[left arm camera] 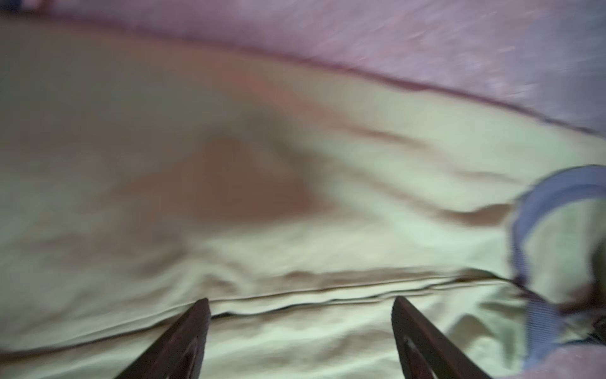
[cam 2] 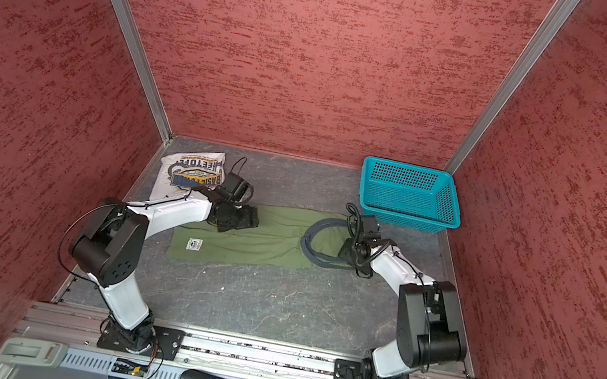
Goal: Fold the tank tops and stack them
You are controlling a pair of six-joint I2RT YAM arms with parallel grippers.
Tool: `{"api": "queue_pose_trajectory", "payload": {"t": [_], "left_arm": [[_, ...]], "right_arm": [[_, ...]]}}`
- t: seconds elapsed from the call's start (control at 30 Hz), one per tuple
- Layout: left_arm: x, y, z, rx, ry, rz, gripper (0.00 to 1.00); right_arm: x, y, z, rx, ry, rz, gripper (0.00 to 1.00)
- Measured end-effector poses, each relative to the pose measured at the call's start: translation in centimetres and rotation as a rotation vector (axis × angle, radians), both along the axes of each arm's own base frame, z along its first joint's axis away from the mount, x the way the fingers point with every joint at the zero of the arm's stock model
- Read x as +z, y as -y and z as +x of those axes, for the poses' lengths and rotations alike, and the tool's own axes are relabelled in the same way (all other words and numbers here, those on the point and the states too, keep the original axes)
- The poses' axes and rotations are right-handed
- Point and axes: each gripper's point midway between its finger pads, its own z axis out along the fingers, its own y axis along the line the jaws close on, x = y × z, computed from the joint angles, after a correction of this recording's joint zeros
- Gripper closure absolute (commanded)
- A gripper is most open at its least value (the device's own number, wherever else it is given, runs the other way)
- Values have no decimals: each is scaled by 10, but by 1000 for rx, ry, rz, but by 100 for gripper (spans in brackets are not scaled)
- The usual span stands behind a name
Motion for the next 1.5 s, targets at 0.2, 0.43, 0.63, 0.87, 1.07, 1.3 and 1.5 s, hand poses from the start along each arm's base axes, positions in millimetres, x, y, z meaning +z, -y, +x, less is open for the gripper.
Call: {"api": "queue_pose_trajectory", "payload": {"t": [0.2,0.43,0.63,0.87,1.07,1.3,1.5], "left_arm": [[-21,-10,-26,0,-45,18,14],[-23,-28,-57,38,-27,18,14],[-24,-43,-87,92,-19,10,14],[-24,-26,-111,84,-11,2,14],[-23,24,-120,24,9,-48,14],[-16,75,-146,-66,-35,-117,13],[6,62,-145,-45,-23,-130,13]], "right_arm": [[-9,-18,25,49,-7,-31,35],[-9,-52,66,136,37,-80,37],[-9,-87,96,226,66,-109,36],[-8,-116,154,287,118,-150,37],[-7,-109,210,282,168,-193,36],[-2,-90,255,295,192,-256,33],[38,-86,266,322,228,-302,27]]}}
